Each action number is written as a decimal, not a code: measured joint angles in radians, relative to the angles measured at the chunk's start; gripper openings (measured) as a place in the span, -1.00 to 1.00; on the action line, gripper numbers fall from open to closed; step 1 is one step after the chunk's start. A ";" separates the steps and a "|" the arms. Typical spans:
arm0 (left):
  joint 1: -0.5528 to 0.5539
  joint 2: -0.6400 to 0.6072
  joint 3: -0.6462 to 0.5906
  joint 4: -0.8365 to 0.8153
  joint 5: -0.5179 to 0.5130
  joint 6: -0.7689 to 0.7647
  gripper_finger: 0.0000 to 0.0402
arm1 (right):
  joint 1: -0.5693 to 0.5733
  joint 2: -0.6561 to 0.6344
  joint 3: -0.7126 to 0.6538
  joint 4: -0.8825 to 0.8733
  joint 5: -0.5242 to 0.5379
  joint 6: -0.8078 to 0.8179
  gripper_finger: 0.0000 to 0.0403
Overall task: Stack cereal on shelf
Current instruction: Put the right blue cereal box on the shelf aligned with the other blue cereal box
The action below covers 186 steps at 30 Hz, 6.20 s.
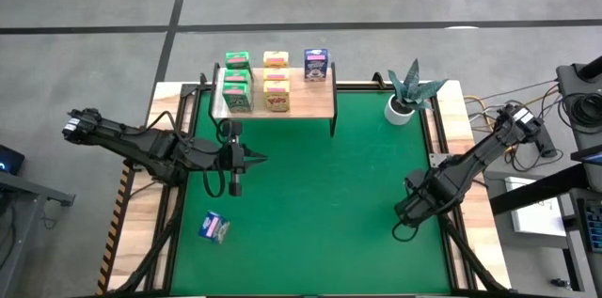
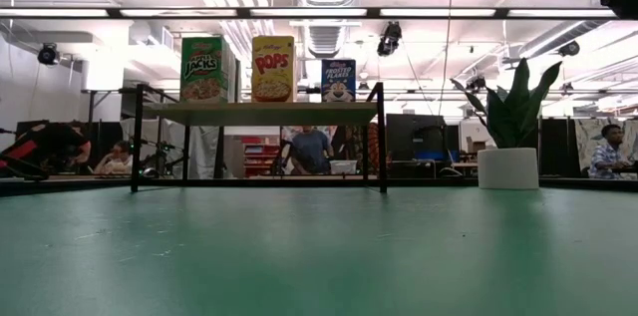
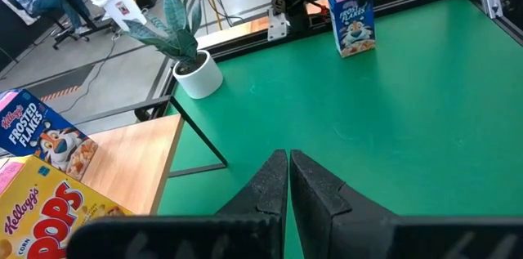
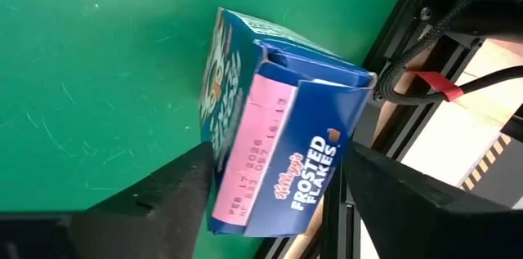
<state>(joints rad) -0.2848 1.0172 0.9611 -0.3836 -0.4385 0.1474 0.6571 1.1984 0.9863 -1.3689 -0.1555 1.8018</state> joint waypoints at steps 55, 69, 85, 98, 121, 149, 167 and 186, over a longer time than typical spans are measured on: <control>-0.018 -0.001 -0.040 0.138 0.004 -0.018 -1.00 | -0.240 0.003 0.351 0.389 0.620 -0.931 -0.32; -0.040 -0.090 -0.152 0.289 0.003 0.050 -1.00 | -0.602 0.115 0.624 0.401 0.580 -1.537 -0.32; -0.039 -0.179 -0.213 0.322 0.002 0.050 -1.00 | -0.856 0.496 1.079 0.099 0.496 -1.987 -0.32; -0.039 -0.177 -0.212 0.316 0.002 0.049 -1.00 | -0.967 0.632 1.191 0.086 0.496 -2.242 -0.32; -0.039 -0.177 -0.212 0.317 0.003 0.060 -1.00 | -1.001 0.664 1.185 0.126 0.497 -2.248 0.15; -0.039 -0.177 -0.212 0.309 0.003 0.061 -1.00 | -0.959 0.653 1.305 0.069 0.625 -2.146 0.07; -0.039 -0.177 -0.212 0.304 0.003 0.061 -1.00 | -0.963 0.652 1.118 0.105 0.541 -2.143 -0.93; -0.039 -0.177 -0.212 0.304 0.003 0.061 -1.00 | -1.021 0.653 1.113 0.151 0.552 -2.161 -0.94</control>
<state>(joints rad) -0.3237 0.8402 0.7494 -0.0799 -0.4355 0.2085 -0.3637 1.8511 2.0991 -1.2182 0.3962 -0.3592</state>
